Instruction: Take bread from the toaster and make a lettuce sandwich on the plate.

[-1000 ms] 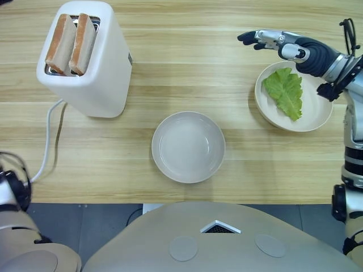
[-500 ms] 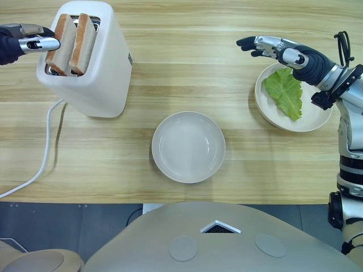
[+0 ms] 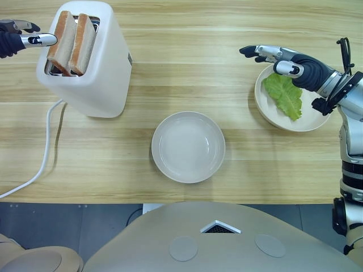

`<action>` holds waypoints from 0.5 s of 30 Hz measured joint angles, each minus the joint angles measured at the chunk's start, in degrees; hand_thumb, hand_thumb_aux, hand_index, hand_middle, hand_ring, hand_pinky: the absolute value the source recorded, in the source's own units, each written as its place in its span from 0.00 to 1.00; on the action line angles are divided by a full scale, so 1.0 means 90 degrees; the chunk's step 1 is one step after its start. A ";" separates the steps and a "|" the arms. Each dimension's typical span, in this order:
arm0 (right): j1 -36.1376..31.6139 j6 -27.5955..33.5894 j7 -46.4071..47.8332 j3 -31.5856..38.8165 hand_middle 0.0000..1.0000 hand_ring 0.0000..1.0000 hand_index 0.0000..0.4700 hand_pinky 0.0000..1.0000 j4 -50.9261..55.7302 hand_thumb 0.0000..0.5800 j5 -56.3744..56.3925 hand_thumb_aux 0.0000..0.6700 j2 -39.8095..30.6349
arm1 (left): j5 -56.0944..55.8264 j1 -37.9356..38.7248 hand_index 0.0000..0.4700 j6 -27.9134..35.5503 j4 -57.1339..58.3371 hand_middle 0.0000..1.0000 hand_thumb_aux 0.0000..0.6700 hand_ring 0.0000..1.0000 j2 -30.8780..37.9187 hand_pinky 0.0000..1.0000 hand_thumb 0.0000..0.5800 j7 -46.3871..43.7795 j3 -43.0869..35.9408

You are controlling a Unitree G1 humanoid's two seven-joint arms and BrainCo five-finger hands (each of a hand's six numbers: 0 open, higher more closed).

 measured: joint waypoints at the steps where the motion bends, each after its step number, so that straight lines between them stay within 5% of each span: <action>1: 0.0001 -0.0015 0.0002 0.0023 0.00 0.00 0.00 0.00 0.0022 0.00 -0.0002 0.00 -0.0003 | 0.0004 -0.0015 0.00 0.0026 -0.0001 0.00 0.00 0.00 0.0040 0.00 0.00 0.0001 0.0014; 6: 0.0039 -0.0038 0.0003 0.0047 0.00 0.00 0.00 0.00 0.0078 0.00 -0.0013 0.00 -0.0006 | 0.0041 -0.0141 0.00 0.0050 -0.0047 0.00 0.00 0.00 0.0074 0.00 0.00 -0.0022 -0.0017; 8: 0.0041 -0.0075 0.0003 0.0058 0.00 0.00 0.00 0.00 0.0080 0.00 -0.0059 0.00 -0.0009 | 0.0041 -0.0159 0.14 0.0062 -0.0068 0.00 0.14 0.00 0.0058 0.00 0.26 -0.0049 -0.0081; 12: 0.0070 -0.0095 0.0003 0.0072 0.00 0.00 0.00 0.00 0.0082 0.00 -0.0064 0.00 -0.0013 | 0.0041 -0.0196 0.14 0.0072 -0.0105 0.00 0.14 0.00 0.0019 0.00 0.26 -0.0077 -0.0199; 14: 0.0082 -0.0098 0.0005 0.0074 0.00 0.00 0.00 0.00 0.0082 0.00 -0.0066 0.00 -0.0014 | 0.0038 -0.0214 0.23 0.0079 -0.0132 0.00 0.23 0.00 0.0008 0.00 0.40 -0.0093 -0.0240; 15: 0.0084 -0.0100 0.0009 0.0075 0.00 0.00 0.00 0.00 0.0082 0.00 -0.0066 0.00 -0.0017 | 0.0033 -0.0215 0.22 0.0092 -0.0166 0.00 0.22 0.00 -0.0002 0.00 0.39 -0.0124 -0.0269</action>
